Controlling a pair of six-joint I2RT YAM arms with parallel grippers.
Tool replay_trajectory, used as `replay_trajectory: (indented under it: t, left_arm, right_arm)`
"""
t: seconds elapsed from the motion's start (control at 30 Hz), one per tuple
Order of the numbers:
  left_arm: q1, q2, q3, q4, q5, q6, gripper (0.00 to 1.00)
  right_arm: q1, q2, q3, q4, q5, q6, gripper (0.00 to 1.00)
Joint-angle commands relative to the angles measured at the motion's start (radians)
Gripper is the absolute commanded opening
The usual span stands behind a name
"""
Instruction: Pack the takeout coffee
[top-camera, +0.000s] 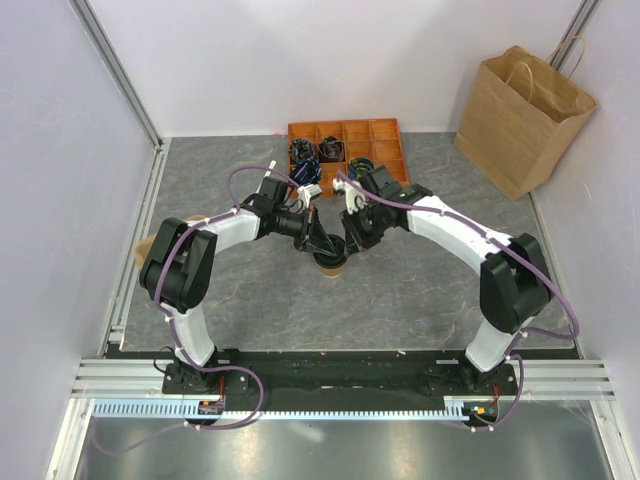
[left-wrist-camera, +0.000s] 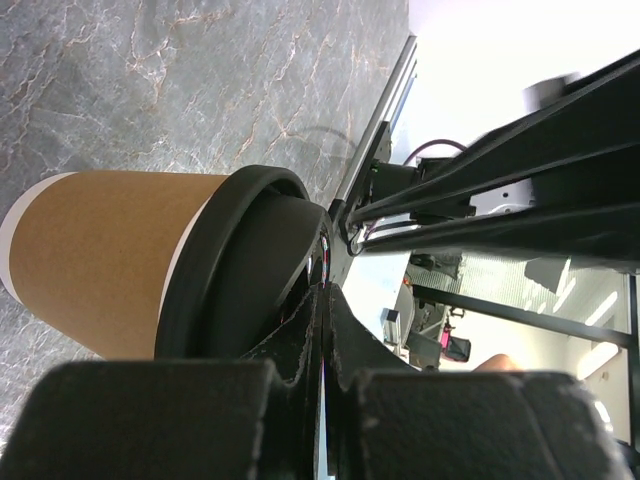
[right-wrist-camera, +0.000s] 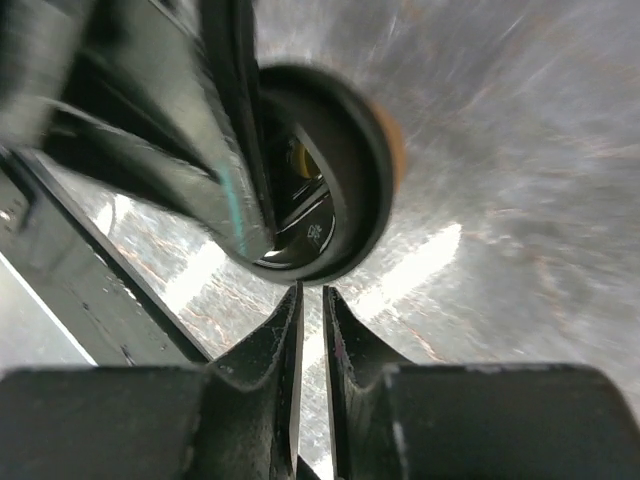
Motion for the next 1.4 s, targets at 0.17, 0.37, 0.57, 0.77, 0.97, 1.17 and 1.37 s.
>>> replay_trajectory:
  t: [0.17,0.37,0.57,0.77,0.97,1.17,1.37]
  left_arm:
    - [0.023,0.078,-0.017,-0.060,-0.182,0.070,0.02]
    - [0.025,0.087,-0.012,-0.059,-0.179,0.065,0.02]
    - [0.025,0.082,-0.014,-0.054,-0.176,0.067,0.02]
    - [0.025,0.078,-0.012,-0.054,-0.174,0.070,0.02]
    - [0.025,0.081,-0.015,-0.054,-0.174,0.072,0.02]
    - [0.026,0.082,-0.018,-0.054,-0.173,0.072,0.02]
    - [0.026,0.085,-0.018,-0.056,-0.171,0.075,0.02]
  right_arm:
    - [0.000,0.096,-0.053,0.041,0.055,-0.006,0.17]
    - [-0.042,0.023,0.041,-0.014,0.053,-0.029,0.19]
    - [-0.045,-0.016,0.168,0.003,0.003,0.015,0.23]
    - [-0.028,0.055,0.254,0.004,0.022,-0.003,0.23]
    - [0.021,0.128,0.219,0.029,0.035,-0.014,0.22]
    - [0.032,0.167,0.110,0.059,0.107,-0.029,0.19]
    - [0.026,0.135,0.128,0.044,0.084,-0.016,0.19]
